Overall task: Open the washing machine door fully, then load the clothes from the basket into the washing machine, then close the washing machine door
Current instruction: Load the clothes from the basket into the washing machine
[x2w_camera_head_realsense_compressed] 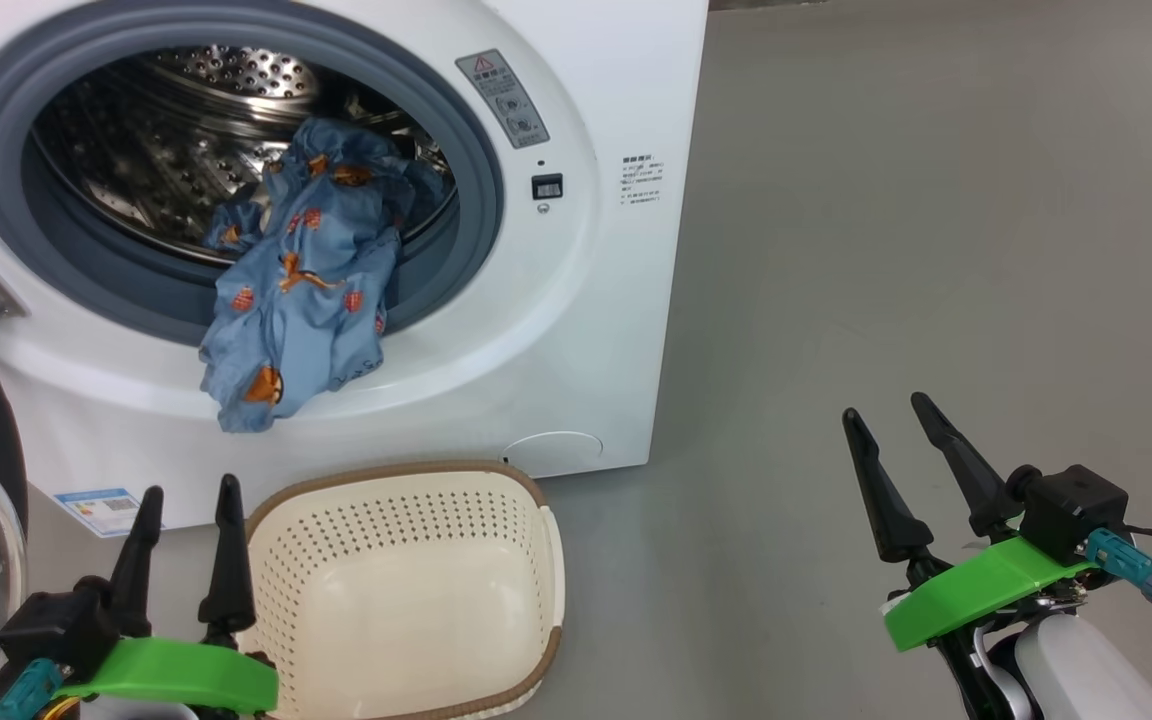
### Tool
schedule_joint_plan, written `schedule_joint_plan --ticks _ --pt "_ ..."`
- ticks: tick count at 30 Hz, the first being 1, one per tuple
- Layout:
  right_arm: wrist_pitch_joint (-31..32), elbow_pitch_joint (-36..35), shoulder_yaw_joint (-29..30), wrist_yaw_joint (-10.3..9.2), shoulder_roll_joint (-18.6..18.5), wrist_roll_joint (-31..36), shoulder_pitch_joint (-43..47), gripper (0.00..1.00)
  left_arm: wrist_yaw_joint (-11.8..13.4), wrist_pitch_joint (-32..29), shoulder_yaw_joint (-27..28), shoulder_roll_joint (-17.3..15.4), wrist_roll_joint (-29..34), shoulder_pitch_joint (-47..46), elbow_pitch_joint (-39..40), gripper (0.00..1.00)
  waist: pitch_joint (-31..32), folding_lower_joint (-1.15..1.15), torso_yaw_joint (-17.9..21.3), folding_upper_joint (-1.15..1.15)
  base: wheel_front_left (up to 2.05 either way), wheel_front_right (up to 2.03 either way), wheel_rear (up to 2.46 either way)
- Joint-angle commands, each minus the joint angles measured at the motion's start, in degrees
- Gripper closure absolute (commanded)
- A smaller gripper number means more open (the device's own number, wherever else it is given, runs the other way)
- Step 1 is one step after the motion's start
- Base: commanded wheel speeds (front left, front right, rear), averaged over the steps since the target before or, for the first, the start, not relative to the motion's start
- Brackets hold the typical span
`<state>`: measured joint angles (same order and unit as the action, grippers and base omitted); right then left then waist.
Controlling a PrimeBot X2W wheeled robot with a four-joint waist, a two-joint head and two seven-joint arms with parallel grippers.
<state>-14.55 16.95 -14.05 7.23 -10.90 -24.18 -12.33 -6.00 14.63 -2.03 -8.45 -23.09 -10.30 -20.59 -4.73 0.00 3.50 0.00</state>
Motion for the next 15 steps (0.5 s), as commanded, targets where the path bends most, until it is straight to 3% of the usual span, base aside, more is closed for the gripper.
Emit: schedule_joint_plan --ticks 1,15 --pt "-0.4 -1.4 -0.9 0.25 -0.6 0.0 -0.9 0.0 0.2 0.4 2.0 -1.1 0.0 -0.7 1.5 0.0 -0.1 0.0 0.0 0.0 0.0 0.0 0.0" --pt "-0.4 -1.4 -1.5 0.25 0.0 0.4 -2.7 0.0 -0.1 -2.1 1.3 -2.8 -1.4 -5.0 -4.6 0.0 -4.0 0.0 1.9 0.0 0.0 0.0 0.0"
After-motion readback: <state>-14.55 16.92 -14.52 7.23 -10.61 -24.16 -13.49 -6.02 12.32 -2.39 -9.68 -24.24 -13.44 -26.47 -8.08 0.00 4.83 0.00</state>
